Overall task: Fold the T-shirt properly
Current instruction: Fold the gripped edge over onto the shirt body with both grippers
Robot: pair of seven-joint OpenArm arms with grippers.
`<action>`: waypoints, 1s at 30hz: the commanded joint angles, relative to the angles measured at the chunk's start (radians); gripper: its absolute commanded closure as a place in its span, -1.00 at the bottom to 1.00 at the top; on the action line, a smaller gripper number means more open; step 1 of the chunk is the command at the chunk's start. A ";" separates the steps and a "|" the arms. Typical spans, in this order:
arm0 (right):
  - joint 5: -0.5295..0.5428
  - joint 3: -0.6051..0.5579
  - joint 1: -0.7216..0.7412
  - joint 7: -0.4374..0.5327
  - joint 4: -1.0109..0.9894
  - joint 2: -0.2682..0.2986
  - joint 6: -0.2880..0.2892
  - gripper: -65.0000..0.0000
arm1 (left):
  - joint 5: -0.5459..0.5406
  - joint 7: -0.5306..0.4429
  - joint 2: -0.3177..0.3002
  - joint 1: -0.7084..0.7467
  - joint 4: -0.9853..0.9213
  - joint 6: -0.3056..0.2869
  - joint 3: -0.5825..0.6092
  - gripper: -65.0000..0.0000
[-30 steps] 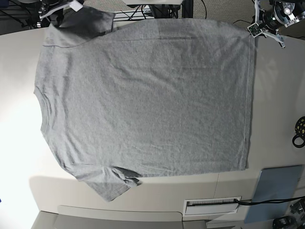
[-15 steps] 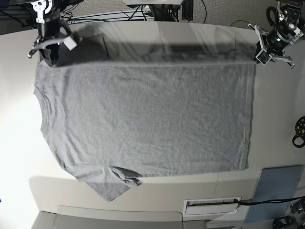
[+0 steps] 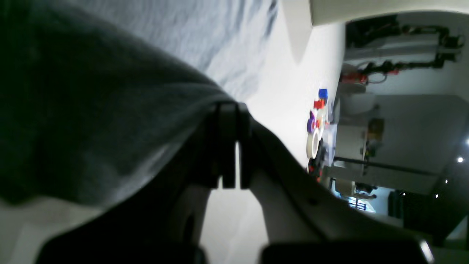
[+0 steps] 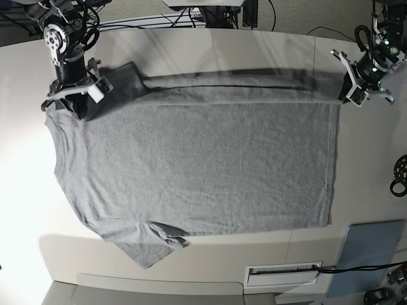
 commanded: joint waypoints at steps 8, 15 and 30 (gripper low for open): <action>-0.005 0.008 0.048 0.061 0.013 0.013 -0.022 1.00 | -0.007 -0.018 -0.018 -0.052 0.011 0.008 -0.008 1.00; 0.051 0.008 0.107 0.085 0.013 0.013 -0.022 1.00 | -0.007 -0.017 -0.018 -0.068 0.011 0.008 -0.008 1.00; 0.094 -0.060 0.218 0.113 -0.053 0.013 0.022 1.00 | -0.007 -0.019 -0.018 -0.076 0.009 0.008 -0.008 1.00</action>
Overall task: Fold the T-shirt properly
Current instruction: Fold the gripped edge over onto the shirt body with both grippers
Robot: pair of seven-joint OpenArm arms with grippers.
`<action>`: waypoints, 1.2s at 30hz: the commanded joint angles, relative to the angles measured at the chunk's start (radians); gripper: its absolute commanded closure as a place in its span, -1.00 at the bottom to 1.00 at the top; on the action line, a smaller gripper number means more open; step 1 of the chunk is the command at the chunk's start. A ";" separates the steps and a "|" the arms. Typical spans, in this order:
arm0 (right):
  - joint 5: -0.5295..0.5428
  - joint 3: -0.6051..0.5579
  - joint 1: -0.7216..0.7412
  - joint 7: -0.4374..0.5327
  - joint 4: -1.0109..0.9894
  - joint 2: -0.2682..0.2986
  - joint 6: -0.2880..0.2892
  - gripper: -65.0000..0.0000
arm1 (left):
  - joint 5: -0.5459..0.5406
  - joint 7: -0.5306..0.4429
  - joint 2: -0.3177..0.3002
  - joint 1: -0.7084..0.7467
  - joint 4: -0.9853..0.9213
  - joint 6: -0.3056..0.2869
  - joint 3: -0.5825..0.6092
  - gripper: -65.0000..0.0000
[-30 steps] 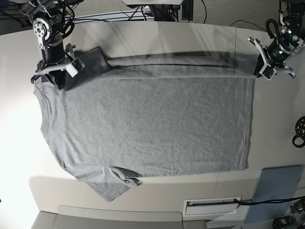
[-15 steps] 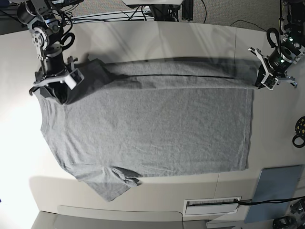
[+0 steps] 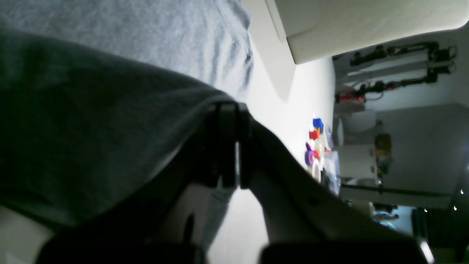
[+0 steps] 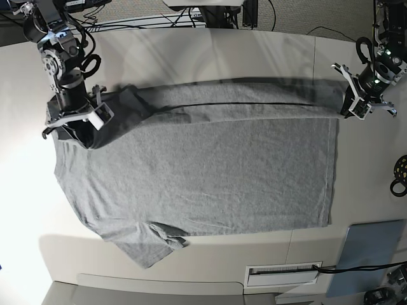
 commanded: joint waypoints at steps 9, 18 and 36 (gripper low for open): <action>-0.018 -0.103 0.139 -0.002 -0.127 0.002 -0.025 1.00 | -0.007 -0.018 0.030 -0.072 0.005 0.008 -0.008 1.00; 0.018 -0.103 0.208 0.006 -0.139 -0.004 -0.027 1.00 | -0.006 -0.018 0.055 -0.088 -0.028 0.008 -0.008 1.00; -0.003 -0.101 0.218 -0.020 -0.143 -0.002 -0.084 1.00 | -0.006 -0.011 0.056 -0.134 -0.078 0.008 -0.008 1.00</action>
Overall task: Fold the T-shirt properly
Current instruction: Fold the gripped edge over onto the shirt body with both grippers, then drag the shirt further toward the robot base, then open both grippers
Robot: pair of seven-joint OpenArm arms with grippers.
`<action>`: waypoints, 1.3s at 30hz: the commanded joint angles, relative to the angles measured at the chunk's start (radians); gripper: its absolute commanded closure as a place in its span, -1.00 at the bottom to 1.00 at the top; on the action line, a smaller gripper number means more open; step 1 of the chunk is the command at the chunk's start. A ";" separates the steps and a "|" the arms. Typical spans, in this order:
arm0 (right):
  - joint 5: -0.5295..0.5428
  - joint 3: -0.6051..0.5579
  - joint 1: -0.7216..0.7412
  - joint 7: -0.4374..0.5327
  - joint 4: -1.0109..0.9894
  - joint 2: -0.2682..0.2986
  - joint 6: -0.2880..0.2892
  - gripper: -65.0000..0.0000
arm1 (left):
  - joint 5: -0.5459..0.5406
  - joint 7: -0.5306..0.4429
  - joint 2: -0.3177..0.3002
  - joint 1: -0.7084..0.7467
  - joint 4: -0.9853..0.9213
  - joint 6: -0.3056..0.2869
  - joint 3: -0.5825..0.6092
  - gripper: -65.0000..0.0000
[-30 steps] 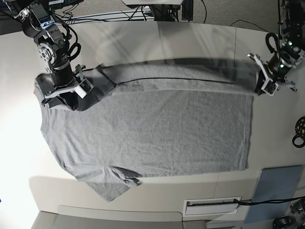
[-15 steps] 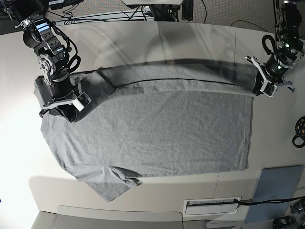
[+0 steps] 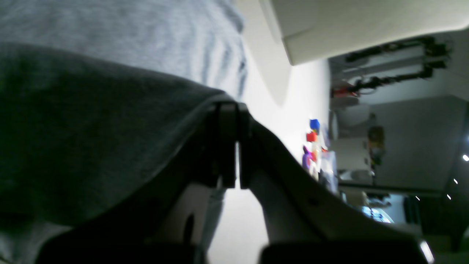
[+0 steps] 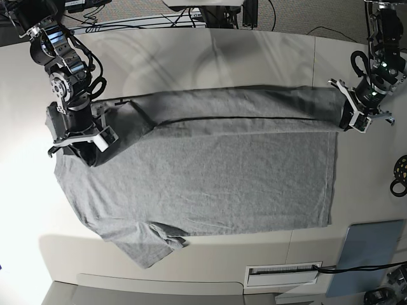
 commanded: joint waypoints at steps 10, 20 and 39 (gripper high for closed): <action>-0.019 0.011 0.014 0.003 0.013 0.016 -0.021 1.00 | -0.003 -0.019 -0.019 -0.006 0.012 0.011 -0.008 1.00; -0.019 0.011 0.014 -0.015 0.013 0.016 -0.022 0.28 | -0.003 -0.018 -0.019 -0.006 0.012 0.015 -0.008 0.10; 0.134 0.110 -0.066 -0.112 -0.040 -0.040 -0.286 1.00 | -0.399 0.191 0.050 0.000 0.011 0.164 -0.008 1.00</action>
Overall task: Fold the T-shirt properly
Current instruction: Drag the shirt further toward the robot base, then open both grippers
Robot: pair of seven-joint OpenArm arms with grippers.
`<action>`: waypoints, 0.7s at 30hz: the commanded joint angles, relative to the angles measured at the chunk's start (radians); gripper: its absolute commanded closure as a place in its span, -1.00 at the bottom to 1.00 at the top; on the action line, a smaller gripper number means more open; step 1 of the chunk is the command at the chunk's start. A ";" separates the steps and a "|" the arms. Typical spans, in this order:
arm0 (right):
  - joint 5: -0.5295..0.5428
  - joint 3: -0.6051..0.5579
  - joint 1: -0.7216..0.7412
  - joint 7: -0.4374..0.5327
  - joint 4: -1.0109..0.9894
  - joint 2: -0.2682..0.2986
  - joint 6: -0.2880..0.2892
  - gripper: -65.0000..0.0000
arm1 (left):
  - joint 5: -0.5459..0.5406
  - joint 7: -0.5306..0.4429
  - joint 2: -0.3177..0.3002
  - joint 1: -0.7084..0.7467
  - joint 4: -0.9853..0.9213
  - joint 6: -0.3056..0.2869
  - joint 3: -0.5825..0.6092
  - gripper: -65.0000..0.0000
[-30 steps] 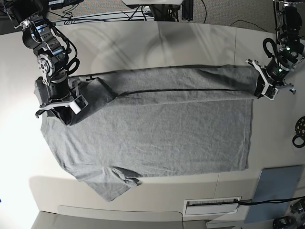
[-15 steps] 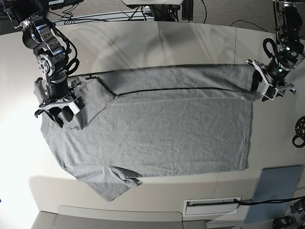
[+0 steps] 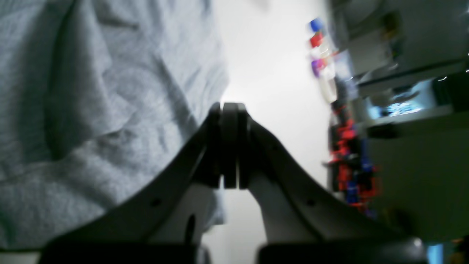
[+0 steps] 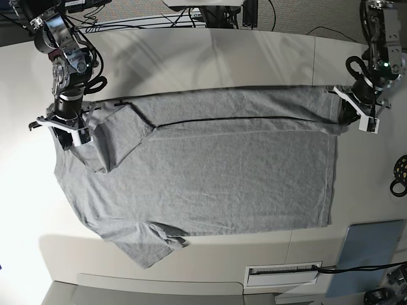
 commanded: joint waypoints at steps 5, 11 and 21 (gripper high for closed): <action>0.174 0.185 0.016 0.063 -0.052 -0.072 0.169 1.00 | -0.028 -0.019 0.072 -0.012 0.011 -0.026 -0.006 1.00; 0.254 0.222 0.016 0.088 -0.117 -0.090 0.254 1.00 | -0.030 -0.022 0.154 -0.056 -0.097 -0.037 -0.006 1.00; 0.278 0.222 0.008 0.005 -0.231 -0.090 0.283 1.00 | -0.031 0.061 0.158 -0.071 -0.237 -0.110 -0.007 1.00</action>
